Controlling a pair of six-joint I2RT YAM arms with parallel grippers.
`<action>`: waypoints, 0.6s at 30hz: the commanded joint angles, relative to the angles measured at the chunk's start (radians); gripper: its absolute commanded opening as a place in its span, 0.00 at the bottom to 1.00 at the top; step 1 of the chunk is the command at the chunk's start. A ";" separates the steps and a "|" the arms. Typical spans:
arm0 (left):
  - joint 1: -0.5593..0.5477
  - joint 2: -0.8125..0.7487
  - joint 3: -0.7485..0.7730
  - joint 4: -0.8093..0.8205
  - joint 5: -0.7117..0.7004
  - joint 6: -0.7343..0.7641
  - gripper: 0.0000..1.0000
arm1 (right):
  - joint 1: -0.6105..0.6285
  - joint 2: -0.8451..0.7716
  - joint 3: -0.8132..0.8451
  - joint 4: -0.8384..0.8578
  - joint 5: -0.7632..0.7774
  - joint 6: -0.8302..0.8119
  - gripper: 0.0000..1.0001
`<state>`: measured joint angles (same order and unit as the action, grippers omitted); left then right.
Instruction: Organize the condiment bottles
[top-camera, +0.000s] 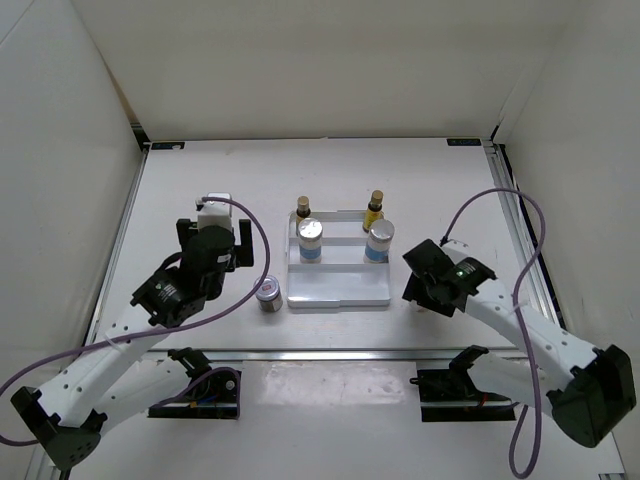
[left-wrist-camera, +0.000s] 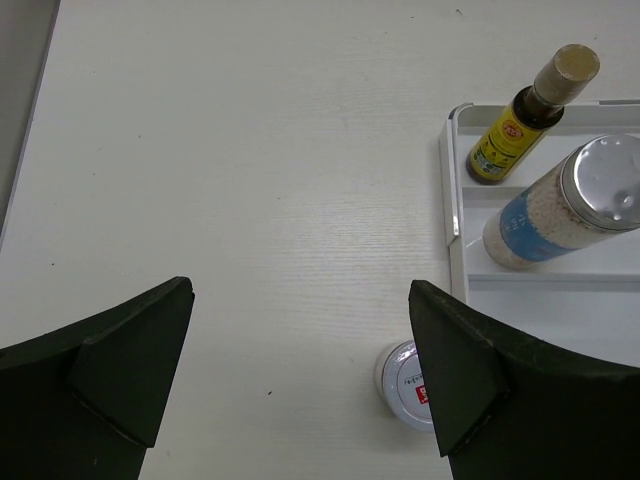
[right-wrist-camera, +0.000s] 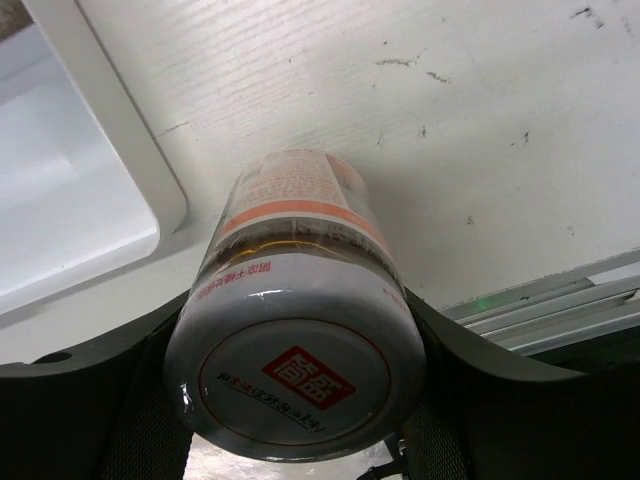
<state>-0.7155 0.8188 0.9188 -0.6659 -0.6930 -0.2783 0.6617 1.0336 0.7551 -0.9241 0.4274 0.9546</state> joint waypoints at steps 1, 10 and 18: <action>0.004 -0.006 0.015 0.002 -0.023 -0.007 1.00 | 0.009 -0.066 0.010 -0.027 0.080 0.021 0.18; 0.004 -0.006 0.015 0.002 -0.014 -0.007 1.00 | 0.108 -0.130 0.010 0.162 0.030 -0.096 0.00; 0.004 0.003 0.015 0.002 -0.014 -0.007 1.00 | 0.203 -0.041 0.020 0.330 0.030 -0.116 0.00</action>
<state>-0.7155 0.8268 0.9188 -0.6659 -0.6941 -0.2787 0.8268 0.9733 0.7547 -0.7471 0.4313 0.8562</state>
